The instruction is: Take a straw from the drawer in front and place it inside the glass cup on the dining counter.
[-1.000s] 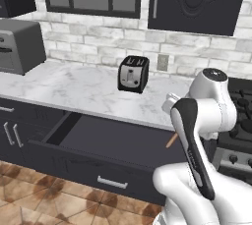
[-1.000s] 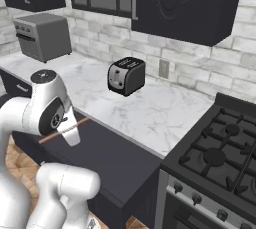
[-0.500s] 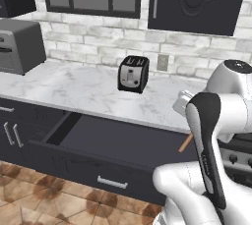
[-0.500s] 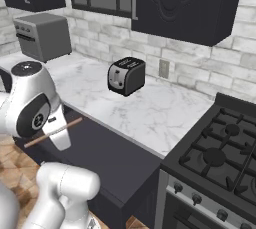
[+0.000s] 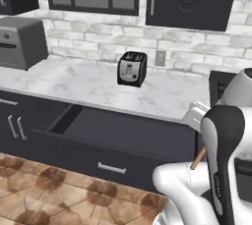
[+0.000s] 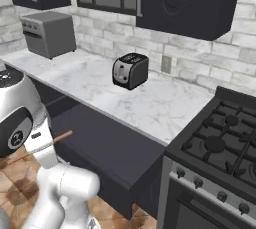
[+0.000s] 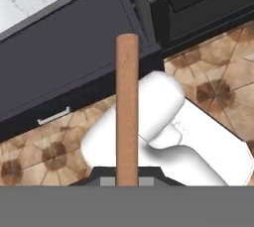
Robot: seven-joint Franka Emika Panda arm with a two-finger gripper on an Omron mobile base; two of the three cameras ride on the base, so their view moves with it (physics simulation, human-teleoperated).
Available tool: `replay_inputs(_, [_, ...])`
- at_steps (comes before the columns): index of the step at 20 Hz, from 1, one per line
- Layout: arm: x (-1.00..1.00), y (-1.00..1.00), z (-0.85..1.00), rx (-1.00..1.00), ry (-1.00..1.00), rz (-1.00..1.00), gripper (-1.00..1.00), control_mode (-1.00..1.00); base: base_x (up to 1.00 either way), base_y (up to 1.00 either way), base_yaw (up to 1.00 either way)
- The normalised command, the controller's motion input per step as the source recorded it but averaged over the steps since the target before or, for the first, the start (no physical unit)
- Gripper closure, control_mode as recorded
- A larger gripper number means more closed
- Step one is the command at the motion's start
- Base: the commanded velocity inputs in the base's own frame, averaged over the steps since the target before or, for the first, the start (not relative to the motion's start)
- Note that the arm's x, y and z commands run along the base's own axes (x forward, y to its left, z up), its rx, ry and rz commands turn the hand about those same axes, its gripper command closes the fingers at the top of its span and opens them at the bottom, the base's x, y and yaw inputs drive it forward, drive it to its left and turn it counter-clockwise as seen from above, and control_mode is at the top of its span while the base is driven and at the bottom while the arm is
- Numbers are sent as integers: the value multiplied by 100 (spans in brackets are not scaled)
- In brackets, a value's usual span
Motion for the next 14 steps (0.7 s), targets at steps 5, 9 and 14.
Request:
replay_inputs(5, [0,0,0,0,0,0,100,100,-100,6,0])
replay_inputs(9, [0,0,0,0,0,0,100,100,-84,21,4])
replay_inputs(14, [0,0,0,0,0,0,100,100,-18,35,27])
